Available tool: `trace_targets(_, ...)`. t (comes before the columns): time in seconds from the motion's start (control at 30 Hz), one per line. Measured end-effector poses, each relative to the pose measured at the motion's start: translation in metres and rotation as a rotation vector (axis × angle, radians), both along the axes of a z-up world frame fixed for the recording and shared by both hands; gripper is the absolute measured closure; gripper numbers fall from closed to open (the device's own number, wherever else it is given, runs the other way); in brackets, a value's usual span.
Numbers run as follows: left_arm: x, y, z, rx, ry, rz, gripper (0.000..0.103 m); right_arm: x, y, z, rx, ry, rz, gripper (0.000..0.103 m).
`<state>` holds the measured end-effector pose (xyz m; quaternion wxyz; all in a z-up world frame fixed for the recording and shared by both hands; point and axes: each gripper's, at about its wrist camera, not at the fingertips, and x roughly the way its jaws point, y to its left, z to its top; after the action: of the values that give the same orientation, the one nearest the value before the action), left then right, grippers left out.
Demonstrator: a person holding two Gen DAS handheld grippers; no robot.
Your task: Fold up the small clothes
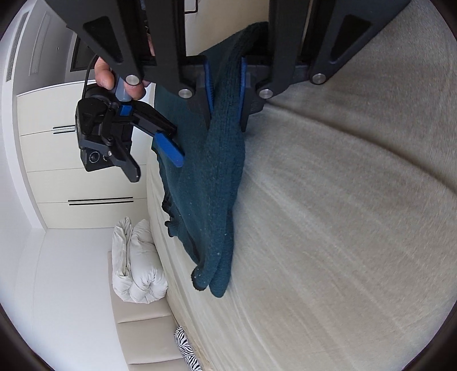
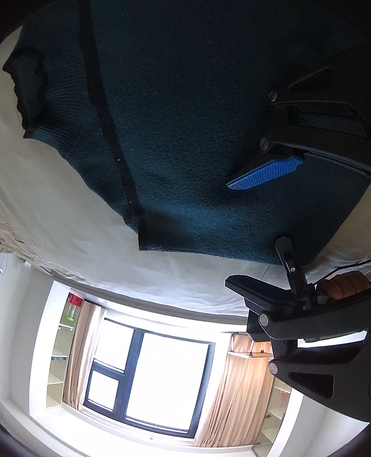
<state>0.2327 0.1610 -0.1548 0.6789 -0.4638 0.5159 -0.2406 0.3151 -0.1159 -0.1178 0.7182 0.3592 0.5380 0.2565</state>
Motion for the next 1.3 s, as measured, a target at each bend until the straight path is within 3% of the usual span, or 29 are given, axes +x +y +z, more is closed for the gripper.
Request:
trace_targets(0.2, -0.004, 0.003, 0.005, -0.014, -0.012, 0.024, 0.088, 0.003, -0.007, -0.024, 0.056, 0.015, -0.039, 0.051)
trace_targets(0.37, -0.004, -0.008, 0.027, 0.004, -0.045, 0.033, 0.089, 0.000, -0.018, -0.033, 0.097, 0.016, -0.044, 0.058)
trace_targets(0.47, -0.003, -0.020, 0.054, 0.028, -0.086, 0.020, 0.089, -0.004, -0.040, -0.023, 0.188, 0.033, -0.091, 0.051)
trace_targets(0.53, -0.001, -0.035, 0.074, 0.043, -0.122, 0.000, 0.089, -0.011, -0.068, -0.010, 0.259, -0.007, -0.141, 0.033)
trace_targets(0.73, 0.011, -0.125, 0.117, 0.109, -0.233, -0.126, 0.089, -0.030, -0.160, 0.007, 0.378, -0.054, -0.223, 0.025)
trace_targets(0.87, 0.014, -0.205, 0.111, 0.095, -0.256, -0.237, 0.089, -0.036, -0.211, 0.001, 0.386, -0.051, -0.276, 0.025)
trace_targets(1.0, 0.012, -0.262, 0.086, 0.093, -0.239, -0.333, 0.088, -0.043, -0.248, -0.016, 0.393, -0.025, -0.327, 0.022)
trace_targets(1.23, 0.006, -0.277, 0.044, 0.122, -0.178, -0.359, 0.084, -0.059, -0.288, -0.017, 0.448, -0.080, -0.393, 0.019)
trace_targets(1.3, 0.007, -0.281, 0.044, 0.136, -0.190, -0.367, 0.081, -0.058, -0.287, -0.017, 0.398, -0.060, -0.381, 0.019)
